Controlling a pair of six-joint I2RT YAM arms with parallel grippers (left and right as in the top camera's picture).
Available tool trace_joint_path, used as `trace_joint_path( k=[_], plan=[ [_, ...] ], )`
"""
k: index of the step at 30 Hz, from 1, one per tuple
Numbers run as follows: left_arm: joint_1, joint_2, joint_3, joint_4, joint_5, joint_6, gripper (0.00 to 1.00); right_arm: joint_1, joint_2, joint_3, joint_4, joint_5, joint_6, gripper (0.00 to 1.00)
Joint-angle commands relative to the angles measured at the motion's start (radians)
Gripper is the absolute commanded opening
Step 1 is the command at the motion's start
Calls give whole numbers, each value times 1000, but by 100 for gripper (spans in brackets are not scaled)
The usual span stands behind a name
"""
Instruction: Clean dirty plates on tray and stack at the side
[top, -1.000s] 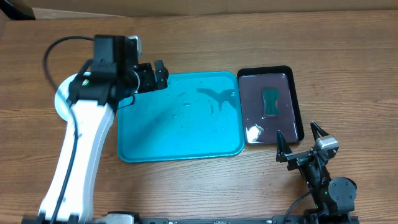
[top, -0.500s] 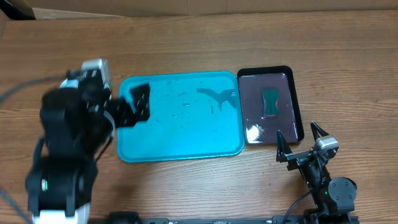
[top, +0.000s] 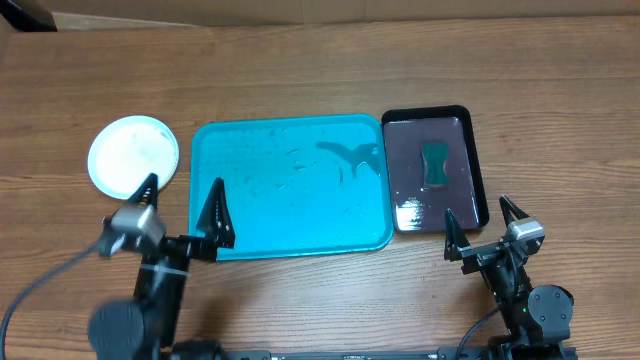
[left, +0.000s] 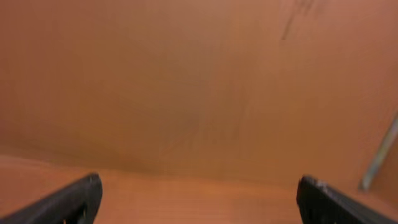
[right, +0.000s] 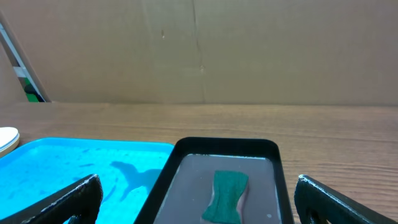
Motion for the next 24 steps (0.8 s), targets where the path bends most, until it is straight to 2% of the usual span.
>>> trace_joint_path(
  k=[1, 3, 6, 13, 22, 24],
  plan=[
    [4, -116, -134, 180, -18, 7, 100, -5, -8, -11, 5, 5, -4, 100],
    [4, -163, -192, 262, -19, 7, 100, -5, -8, -11, 5, 5, -4, 100],
    [3, -213, -254, 308, -38, -13, 100, -5, -8, -11, 5, 5, -4, 100],
    [-16, -283, -373, 308, -147, -122, 100, -5, -8, -11, 5, 5, -4, 100],
    [-19, -283, -504, 299, -149, -131, 100, -5, -8, -11, 5, 5, -4, 100],
    [-21, -283, -510, 240, -149, -126, 100, -5, -8, -11, 5, 5, -4, 100]
  ],
)
